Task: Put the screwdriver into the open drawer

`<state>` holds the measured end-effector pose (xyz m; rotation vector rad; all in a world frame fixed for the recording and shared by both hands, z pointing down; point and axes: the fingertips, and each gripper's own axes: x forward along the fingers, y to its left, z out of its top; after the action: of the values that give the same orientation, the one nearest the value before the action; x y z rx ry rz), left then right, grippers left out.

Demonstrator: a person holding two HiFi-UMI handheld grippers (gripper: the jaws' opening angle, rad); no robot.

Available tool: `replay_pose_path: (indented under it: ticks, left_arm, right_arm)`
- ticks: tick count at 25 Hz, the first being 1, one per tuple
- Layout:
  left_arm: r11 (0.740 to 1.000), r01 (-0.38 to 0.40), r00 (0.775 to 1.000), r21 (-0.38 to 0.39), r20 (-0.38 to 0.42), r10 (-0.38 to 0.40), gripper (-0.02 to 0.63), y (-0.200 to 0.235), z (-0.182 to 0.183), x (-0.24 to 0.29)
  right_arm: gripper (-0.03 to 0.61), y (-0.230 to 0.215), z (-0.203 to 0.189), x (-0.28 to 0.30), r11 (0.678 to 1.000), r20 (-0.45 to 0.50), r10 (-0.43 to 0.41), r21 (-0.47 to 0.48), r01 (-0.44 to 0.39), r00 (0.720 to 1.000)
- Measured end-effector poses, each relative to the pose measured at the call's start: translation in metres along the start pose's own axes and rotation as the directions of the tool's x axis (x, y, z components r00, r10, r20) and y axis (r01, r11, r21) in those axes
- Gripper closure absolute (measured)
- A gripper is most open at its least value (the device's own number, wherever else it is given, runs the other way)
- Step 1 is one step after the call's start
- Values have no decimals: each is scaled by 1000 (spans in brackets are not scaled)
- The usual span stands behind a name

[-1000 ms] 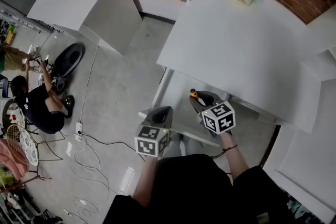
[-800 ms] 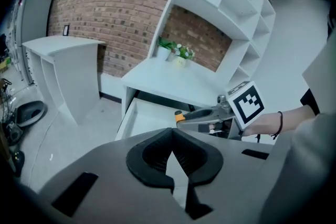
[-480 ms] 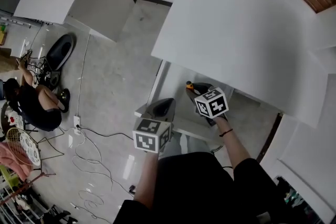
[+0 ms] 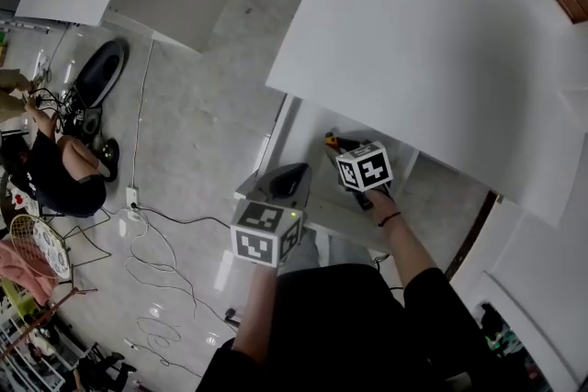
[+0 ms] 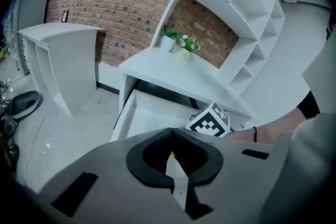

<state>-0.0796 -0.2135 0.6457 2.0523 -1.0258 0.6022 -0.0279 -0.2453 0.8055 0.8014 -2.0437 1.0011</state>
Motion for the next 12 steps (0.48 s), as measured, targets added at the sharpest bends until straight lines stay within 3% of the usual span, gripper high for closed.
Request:
replay_pose_path:
  ticks: [7, 12]
  left_arm:
    - [1000, 12, 1000, -1, 0, -12, 606, 0, 2, 4]
    - [1000, 17, 1000, 0, 1, -17, 604, 2, 3, 10]
  right_arm:
    - [468, -4, -5, 12, 998, -22, -24, 55, 25, 999]
    - [468, -11, -12, 22, 996, -49, -74, 40, 76, 996]
